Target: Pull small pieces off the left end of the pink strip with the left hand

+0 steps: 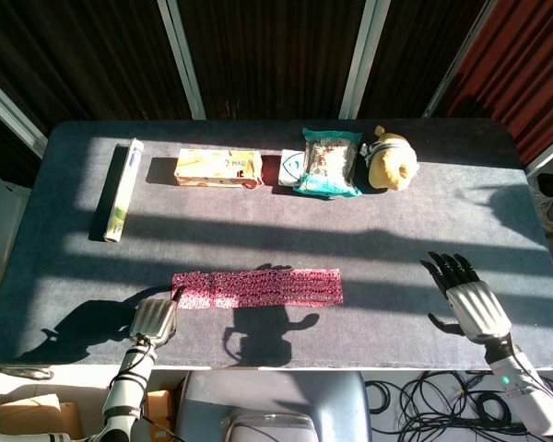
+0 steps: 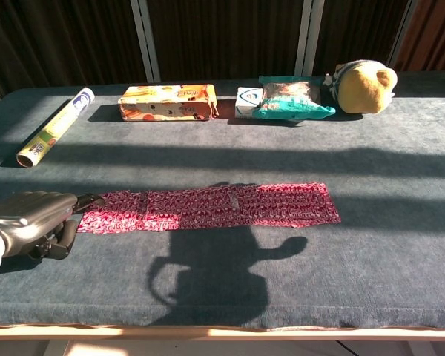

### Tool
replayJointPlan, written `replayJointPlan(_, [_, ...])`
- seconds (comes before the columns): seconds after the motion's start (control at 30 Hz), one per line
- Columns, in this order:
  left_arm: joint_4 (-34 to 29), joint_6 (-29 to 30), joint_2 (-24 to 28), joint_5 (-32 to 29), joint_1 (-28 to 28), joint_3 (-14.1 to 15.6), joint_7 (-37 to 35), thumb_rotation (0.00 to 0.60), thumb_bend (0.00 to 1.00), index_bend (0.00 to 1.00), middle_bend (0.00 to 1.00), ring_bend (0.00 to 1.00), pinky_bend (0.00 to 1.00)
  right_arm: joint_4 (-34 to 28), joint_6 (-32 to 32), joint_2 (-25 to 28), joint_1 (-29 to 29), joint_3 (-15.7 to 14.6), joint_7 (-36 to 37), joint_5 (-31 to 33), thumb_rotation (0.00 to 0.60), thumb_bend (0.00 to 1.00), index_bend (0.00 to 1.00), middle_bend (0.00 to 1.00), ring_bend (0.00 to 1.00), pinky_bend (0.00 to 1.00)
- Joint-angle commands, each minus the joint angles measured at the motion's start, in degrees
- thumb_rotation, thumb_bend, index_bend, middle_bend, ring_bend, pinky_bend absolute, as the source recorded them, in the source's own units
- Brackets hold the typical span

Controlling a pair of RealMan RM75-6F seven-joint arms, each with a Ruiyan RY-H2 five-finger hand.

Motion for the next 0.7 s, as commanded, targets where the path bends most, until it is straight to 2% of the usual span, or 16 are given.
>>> replayJointPlan(0.03, [0.61,-0.20,-0.13,-1.38,-0.42,-0.05,0.59,0.600,1.00,0.14,1.00,1.00,1.00,0.14,-0.02,0.08,-0.13,-0.05,0.32,-0.09,0.600,0.18,0.00,0.00,0.00,0.01])
replayJointPlan(0.47, [0.35,0.21,0.24,-3.31,-1.27,1.06,1.68,0.600,1.00,0.16,1.00,1.00,1.00,0.15,-1.15,-0.32,-0.08,0.32,0.30,0.31,0.600,0.18,0.00,0.00,0.00,0.01])
replayJointPlan(0.7, [0.06,1.66,1.58,-4.26,-1.11,2.06,2.91,0.600,1.00,0.22,1.00,1.00,1.00,0.25,-1.76,-0.63,-0.10,0.30,-0.07,0.50,0.600,0.18,0.00,0.00,0.00,0.01])
